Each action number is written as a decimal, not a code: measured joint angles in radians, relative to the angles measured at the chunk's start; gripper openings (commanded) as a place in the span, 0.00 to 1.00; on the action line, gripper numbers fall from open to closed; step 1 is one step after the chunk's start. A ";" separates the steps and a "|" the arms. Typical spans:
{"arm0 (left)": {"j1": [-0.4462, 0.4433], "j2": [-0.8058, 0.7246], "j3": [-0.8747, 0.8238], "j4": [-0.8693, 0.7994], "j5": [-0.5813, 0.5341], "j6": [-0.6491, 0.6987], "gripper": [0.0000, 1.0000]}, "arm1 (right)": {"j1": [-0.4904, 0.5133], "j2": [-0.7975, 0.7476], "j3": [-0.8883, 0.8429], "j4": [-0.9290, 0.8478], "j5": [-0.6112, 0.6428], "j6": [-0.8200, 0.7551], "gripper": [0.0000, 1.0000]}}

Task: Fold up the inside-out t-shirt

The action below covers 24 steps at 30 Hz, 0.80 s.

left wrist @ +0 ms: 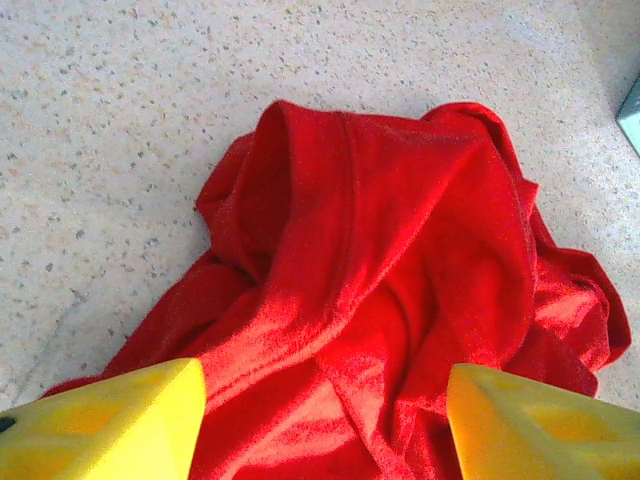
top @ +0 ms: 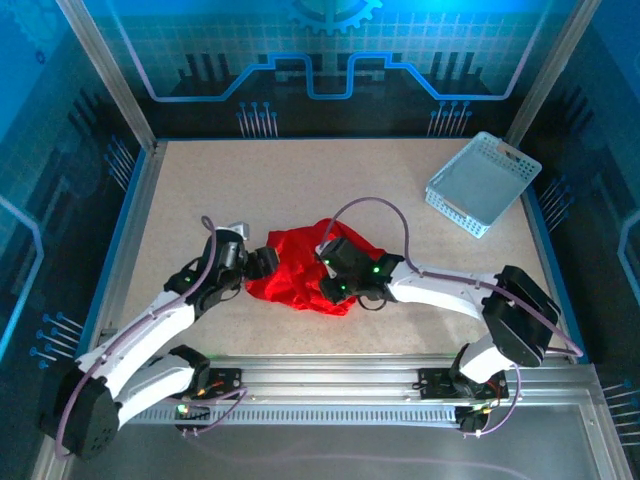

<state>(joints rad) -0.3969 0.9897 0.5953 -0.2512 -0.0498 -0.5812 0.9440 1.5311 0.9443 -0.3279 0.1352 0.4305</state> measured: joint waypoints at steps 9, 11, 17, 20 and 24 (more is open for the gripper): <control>0.076 0.226 0.141 0.002 0.092 0.045 0.71 | 0.007 -0.092 -0.035 -0.048 0.092 -0.002 0.00; 0.098 0.255 0.149 0.002 0.117 0.054 0.69 | 0.007 -0.141 -0.045 -0.066 0.119 -0.002 0.00; 0.122 0.311 0.155 0.004 0.179 0.066 0.58 | 0.004 -0.264 -0.064 -0.087 0.172 -0.002 0.00; 0.122 0.311 0.155 0.010 0.206 0.067 0.50 | 0.003 -0.270 -0.071 -0.098 0.180 -0.002 0.00; 0.122 0.311 0.155 0.013 0.235 0.066 0.37 | -0.005 -0.270 -0.071 -0.118 0.209 0.016 0.00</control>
<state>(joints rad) -0.2749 1.3010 0.7502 -0.2379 0.1852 -0.5156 0.9390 1.2606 0.8730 -0.4461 0.3443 0.4465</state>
